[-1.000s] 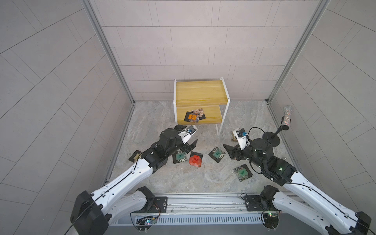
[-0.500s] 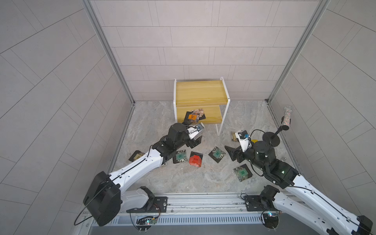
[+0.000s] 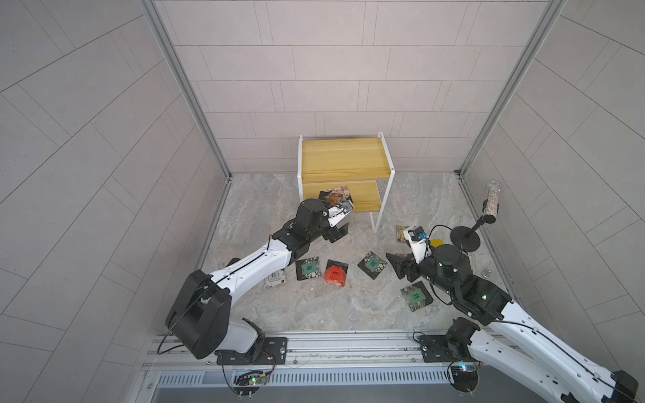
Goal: Remove the tea bags from the shelf
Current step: Pick up the tea bag from the shelf.
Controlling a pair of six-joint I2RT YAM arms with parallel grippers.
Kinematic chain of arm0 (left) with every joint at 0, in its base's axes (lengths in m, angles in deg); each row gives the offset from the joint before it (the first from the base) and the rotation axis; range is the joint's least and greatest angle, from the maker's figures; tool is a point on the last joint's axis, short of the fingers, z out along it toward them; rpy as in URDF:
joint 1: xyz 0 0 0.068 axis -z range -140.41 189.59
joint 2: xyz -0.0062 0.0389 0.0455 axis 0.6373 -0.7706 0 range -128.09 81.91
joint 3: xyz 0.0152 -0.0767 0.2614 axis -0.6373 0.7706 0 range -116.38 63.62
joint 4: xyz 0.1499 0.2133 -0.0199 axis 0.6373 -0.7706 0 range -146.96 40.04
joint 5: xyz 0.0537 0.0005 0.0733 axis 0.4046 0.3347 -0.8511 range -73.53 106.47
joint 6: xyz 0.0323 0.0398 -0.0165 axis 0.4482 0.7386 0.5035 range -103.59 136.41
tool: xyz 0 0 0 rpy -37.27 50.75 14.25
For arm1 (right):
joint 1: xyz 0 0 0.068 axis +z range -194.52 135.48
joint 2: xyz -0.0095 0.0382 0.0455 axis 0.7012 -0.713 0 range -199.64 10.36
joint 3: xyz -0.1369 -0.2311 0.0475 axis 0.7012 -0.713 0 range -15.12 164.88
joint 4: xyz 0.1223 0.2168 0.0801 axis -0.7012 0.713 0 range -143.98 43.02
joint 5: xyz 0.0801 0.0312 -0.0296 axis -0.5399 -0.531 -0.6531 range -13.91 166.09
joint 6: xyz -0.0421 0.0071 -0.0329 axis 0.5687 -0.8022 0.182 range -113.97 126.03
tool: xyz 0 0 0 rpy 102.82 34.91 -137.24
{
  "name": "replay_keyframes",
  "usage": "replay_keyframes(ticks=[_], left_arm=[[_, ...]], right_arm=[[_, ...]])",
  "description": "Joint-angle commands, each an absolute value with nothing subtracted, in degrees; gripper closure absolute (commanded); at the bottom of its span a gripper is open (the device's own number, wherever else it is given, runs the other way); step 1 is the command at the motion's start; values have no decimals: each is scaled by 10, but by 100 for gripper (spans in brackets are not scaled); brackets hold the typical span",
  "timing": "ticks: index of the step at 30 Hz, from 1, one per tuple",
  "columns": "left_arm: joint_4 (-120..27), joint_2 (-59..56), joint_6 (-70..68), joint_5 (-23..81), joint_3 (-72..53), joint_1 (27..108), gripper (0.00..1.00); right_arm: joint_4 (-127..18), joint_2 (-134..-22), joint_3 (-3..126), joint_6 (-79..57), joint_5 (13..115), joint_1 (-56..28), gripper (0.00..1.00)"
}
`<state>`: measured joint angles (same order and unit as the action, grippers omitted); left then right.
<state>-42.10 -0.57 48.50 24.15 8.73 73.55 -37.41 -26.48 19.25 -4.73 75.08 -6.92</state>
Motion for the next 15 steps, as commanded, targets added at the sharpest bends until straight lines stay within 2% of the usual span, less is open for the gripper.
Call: replay_keyframes(ticks=[1, 15], left_arm=[[-418, -23, 494, 261, 67, 726, 3], [-399, -84, 516, 254, 40, 711, 3]], right_arm=[[-375, -258, 190, -52, 759, -66, 13], [-375, -256, 186, -52, 758, -66, 14]])
